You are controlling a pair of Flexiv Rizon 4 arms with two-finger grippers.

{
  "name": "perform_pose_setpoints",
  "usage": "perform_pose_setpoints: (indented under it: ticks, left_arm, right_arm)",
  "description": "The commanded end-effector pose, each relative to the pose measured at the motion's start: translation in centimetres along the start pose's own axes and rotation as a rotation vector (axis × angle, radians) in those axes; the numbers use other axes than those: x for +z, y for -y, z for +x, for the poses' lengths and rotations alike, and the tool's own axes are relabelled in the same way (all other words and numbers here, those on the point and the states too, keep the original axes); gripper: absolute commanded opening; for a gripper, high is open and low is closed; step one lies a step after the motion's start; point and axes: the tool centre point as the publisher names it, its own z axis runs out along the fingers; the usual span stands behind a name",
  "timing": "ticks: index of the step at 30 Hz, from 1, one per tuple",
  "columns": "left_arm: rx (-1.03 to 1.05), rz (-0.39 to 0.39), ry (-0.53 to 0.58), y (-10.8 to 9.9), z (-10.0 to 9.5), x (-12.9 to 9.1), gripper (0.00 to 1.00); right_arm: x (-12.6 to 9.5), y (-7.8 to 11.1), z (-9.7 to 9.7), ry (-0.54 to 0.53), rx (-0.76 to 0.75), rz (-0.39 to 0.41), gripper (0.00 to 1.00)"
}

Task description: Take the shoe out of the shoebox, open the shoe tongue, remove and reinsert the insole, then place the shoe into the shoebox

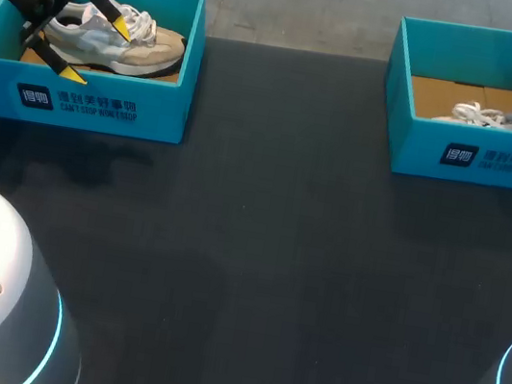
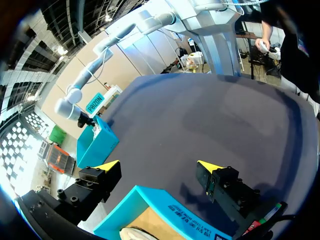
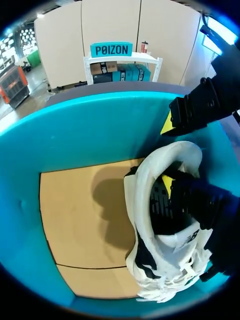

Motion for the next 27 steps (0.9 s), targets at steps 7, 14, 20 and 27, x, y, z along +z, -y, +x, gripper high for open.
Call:
perform_pose_setpoints:
  ticks: [7,14,20,27]
  left_arm:
    - [0.000,-0.001,-0.003,0.0,0.0,0.0,1.00]
    - [0.000,-0.001,-0.003,0.0,0.0,0.0,1.00]
    - [0.000,-0.001,-0.003,0.0,0.0,0.0,1.00]
    - [0.000,-0.001,-0.003,0.0,0.0,0.0,1.00]
  right_arm:
    - [-2.3,1.0,-0.8,-0.008,0.006,-0.028,0.60]
    - [-5.2,1.6,-0.8,-0.070,-0.003,-0.069,0.69]
    - [-7.6,2.0,-0.4,-0.102,-0.025,-0.123,0.70]
    - [-10.8,2.5,0.2,-0.190,-0.065,-0.176,0.80]
